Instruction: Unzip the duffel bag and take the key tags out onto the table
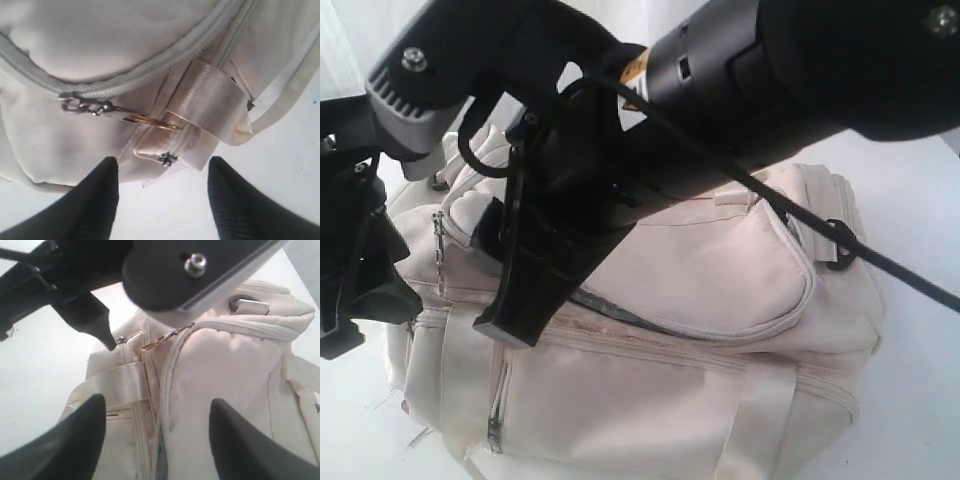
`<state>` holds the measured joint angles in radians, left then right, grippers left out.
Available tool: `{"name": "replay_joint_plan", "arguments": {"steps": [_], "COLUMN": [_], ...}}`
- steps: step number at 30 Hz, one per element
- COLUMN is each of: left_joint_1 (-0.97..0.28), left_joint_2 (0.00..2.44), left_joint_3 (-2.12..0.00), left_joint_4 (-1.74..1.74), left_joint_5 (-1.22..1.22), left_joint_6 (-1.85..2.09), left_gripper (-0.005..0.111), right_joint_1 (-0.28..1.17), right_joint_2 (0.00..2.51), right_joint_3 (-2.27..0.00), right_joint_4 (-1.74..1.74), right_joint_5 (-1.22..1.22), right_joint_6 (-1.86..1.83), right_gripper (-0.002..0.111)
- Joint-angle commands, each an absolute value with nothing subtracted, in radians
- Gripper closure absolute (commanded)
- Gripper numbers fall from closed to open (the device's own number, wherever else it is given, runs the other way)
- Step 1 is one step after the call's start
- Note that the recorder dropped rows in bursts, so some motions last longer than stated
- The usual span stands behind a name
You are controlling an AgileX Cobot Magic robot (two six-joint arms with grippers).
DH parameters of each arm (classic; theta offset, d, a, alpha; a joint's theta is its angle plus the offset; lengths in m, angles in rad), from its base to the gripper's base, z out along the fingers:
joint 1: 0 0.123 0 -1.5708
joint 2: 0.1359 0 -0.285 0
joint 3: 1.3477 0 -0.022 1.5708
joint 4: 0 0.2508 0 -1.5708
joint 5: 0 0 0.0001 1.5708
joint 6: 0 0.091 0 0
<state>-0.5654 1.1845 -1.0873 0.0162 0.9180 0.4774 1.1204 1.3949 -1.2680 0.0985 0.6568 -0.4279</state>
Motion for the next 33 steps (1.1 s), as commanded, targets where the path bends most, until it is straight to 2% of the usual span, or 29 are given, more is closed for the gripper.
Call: {"name": "replay_joint_plan", "arguments": {"steps": [1,9,13,14,22,27,33], "left_joint_1": [-0.571,-0.571,-0.571,-0.571,-0.571,-0.571,-0.571], "left_joint_2": [1.175,1.134,0.968,0.942,0.883,0.886,0.915], "left_joint_3": [-1.077,-1.044,-0.905,-0.877,-0.679,-0.628,-0.624], "left_joint_4": [0.006,0.044,0.093,0.065,-0.067,-0.07,-0.07], "left_joint_5": [0.951,0.842,0.708,0.669,0.36,0.217,0.192], "left_joint_6": [0.433,0.144,-0.048,-0.058,-0.144,-0.185,-0.186], "left_gripper": [0.051,0.052,0.068,0.068,0.041,0.04,0.04], "right_joint_1": [1.116,1.116,1.116,1.116,1.116,1.116,1.116], "right_joint_2": [1.389,1.389,1.389,1.389,1.389,1.389,1.389], "right_joint_3": [-1.266,-1.266,-1.266,-1.266,-1.266,-1.266,-1.266], "right_joint_4": [0.086,-0.029,-0.109,-0.109,-0.109,-0.109,-0.108], "right_joint_5": [0.665,0.73,0.758,0.751,0.734,0.729,0.714], "right_joint_6": [-0.415,-0.31,-0.254,-0.254,-0.246,-0.246,-0.246], "right_gripper": [0.05,0.05,0.05,0.05,0.05,0.05,0.05]}}
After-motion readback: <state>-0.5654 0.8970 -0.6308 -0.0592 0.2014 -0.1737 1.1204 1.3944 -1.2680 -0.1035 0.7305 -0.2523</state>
